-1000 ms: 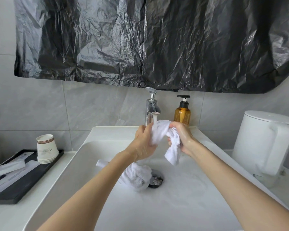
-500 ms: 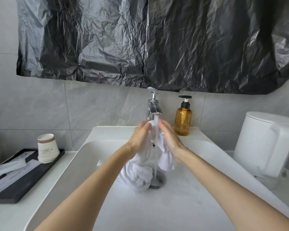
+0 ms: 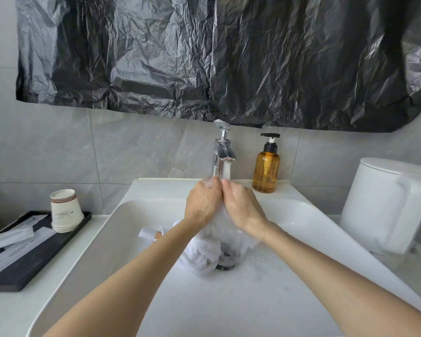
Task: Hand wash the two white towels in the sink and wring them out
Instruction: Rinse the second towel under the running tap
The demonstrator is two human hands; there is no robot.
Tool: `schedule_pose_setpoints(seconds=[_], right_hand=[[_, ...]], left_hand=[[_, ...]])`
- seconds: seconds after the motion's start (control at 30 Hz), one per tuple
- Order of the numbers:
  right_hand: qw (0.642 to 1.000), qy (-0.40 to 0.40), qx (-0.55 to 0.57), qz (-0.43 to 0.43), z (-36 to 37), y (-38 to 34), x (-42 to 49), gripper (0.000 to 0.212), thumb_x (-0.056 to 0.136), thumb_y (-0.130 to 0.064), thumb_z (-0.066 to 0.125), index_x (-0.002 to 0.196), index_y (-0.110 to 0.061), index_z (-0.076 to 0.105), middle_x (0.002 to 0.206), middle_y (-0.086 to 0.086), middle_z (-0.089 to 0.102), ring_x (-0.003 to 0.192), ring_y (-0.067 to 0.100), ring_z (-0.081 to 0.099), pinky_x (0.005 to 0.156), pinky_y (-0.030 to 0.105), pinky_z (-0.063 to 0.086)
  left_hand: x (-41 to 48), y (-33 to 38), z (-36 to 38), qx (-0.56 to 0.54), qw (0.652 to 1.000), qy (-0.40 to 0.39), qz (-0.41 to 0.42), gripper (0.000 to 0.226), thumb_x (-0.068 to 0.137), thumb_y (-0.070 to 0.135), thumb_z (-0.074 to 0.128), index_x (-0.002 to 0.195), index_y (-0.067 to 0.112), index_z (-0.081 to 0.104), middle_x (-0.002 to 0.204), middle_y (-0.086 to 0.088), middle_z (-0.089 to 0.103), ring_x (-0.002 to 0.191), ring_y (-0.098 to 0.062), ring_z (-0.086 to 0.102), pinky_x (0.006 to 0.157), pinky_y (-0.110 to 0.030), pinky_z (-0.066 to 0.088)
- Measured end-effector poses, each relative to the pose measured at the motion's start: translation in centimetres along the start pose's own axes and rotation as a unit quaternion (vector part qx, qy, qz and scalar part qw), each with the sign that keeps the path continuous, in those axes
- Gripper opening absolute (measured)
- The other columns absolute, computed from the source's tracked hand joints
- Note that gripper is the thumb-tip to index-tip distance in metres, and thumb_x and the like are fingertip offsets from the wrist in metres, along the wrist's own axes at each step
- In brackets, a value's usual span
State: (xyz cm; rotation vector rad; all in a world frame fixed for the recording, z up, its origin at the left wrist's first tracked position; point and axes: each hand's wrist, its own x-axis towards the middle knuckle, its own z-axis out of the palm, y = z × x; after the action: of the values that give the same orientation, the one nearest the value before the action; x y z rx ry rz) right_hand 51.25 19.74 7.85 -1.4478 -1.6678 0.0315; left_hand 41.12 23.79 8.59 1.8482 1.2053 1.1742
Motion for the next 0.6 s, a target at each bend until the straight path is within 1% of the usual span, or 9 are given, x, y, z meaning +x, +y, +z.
schedule_pose_setpoints(seconds=[0.1, 0.17, 0.27, 0.3, 0.33, 0.4, 0.47, 0.53, 0.6], right_hand=[[0.994, -0.085, -0.054, 0.035, -1.1, 0.5, 0.2, 0.031, 0.101, -0.050, 0.024, 0.079, -0.030, 0.031, 0.075, 0.004, 0.056, 0.071, 0.029, 0.056, 0.060, 0.039, 0.039], [0.989, -0.134, -0.025, 0.064, -1.3, 1.4, 0.5, 0.031, 0.095, -0.063, 0.032, 0.090, -0.033, 0.025, 0.082, 0.005, 0.053, 0.073, 0.030, 0.057, 0.065, 0.047, 0.046], [0.974, -0.211, 0.044, 0.074, -0.9, 2.7, 0.1, 0.071, 0.073, -0.076, 0.058, 0.119, -0.038, 0.019, 0.121, 0.007, 0.055, 0.106, 0.023, 0.060, 0.092, 0.045, 0.051], [0.969, -0.228, 0.050, 0.074, -0.8, 3.0, 0.0, 0.079, 0.071, -0.071, 0.065, 0.126, -0.039, 0.019, 0.127, 0.008, 0.055, 0.110, 0.021, 0.059, 0.094, 0.045, 0.051], [0.967, -0.237, 0.055, 0.074, -0.7, 3.4, 0.0, 0.077, 0.075, -0.061, 0.069, 0.131, -0.039, 0.021, 0.126, 0.010, 0.057, 0.104, 0.020, 0.061, 0.091, 0.045, 0.052], [0.971, -0.217, 0.063, 0.080, -1.0, 3.7, 0.8, 0.053, 0.091, -0.035, 0.063, 0.134, -0.037, 0.033, 0.126, 0.009, 0.060, 0.095, 0.021, 0.064, 0.082, 0.041, 0.051], [0.973, -0.144, 0.137, 0.117, -1.4, 3.3, 1.6, 0.038, 0.096, -0.020, 0.052, 0.133, -0.028, 0.047, 0.132, 0.000, 0.056, 0.108, 0.021, 0.059, 0.085, 0.033, 0.048], [0.937, -0.068, 0.287, 0.187, -1.1, 2.4, 1.9, 0.027, 0.097, -0.019, 0.051, 0.122, -0.024, 0.058, 0.123, 0.002, 0.061, 0.104, 0.019, 0.059, 0.082, 0.033, 0.048], [0.908, -0.029, 0.360, 0.214, -0.3, 1.9, 1.9, 0.024, 0.095, -0.025, 0.053, 0.118, -0.023, 0.061, 0.119, 0.006, 0.063, 0.099, 0.018, 0.060, 0.079, 0.034, 0.048]], left_hand=[[0.4, -0.4, -0.4, -0.018, 0.999, -0.010, -0.034, 0.036, 0.098, 0.035, 0.035, 0.077, 0.016, 0.056, 0.095, -0.013, 0.067, 0.096, -0.033, 0.061, 0.088, -0.040, 0.047], [0.9, -0.9, -0.7, -0.047, 0.998, 0.003, -0.048, 0.034, 0.100, 0.037, 0.040, 0.082, 0.015, 0.059, 0.097, -0.015, 0.068, 0.097, -0.032, 0.063, 0.089, -0.039, 0.048], [1.4, -1.5, -1.6, -0.180, 0.979, 0.028, -0.088, 0.028, 0.101, 0.035, 0.049, 0.096, 0.011, 0.061, 0.095, -0.017, 0.066, 0.093, -0.030, 0.063, 0.088, -0.038, 0.051], [1.4, -1.7, -1.9, -0.235, 0.966, 0.032, -0.108, 0.026, 0.100, 0.033, 0.051, 0.093, 0.011, 0.060, 0.087, -0.014, 0.064, 0.086, -0.028, 0.062, 0.080, -0.035, 0.052], [1.5, -1.8, -2.3, -0.278, 0.952, 0.034, -0.124, 0.024, 0.100, 0.032, 0.052, 0.088, 0.011, 0.058, 0.081, -0.011, 0.061, 0.079, -0.026, 0.059, 0.073, -0.033, 0.051], [1.6, -2.0, -2.8, -0.310, 0.939, 0.037, -0.142, 0.023, 0.100, 0.030, 0.053, 0.085, 0.013, 0.057, 0.078, -0.009, 0.060, 0.077, -0.024, 0.058, 0.068, -0.032, 0.049], [1.7, -2.1, -3.0, -0.304, 0.943, 0.038, -0.132, 0.021, 0.101, 0.029, 0.052, 0.087, 0.015, 0.060, 0.084, -0.010, 0.062, 0.078, -0.023, 0.059, 0.068, -0.032, 0.049], [1.4, -1.8, -2.8, -0.289, 0.949, 0.018, -0.120, 0.021, 0.102, 0.027, 0.049, 0.094, 0.014, 0.063, 0.091, -0.014, 0.064, 0.078, -0.024, 0.062, 0.068, -0.032, 0.052], [1.0, -1.5, -2.3, -0.296, 0.944, -0.031, -0.140, 0.024, 0.102, 0.026, 0.045, 0.100, 0.007, 0.061, 0.089, -0.017, 0.065, 0.076, -0.029, 0.063, 0.060, -0.033, 0.054]])
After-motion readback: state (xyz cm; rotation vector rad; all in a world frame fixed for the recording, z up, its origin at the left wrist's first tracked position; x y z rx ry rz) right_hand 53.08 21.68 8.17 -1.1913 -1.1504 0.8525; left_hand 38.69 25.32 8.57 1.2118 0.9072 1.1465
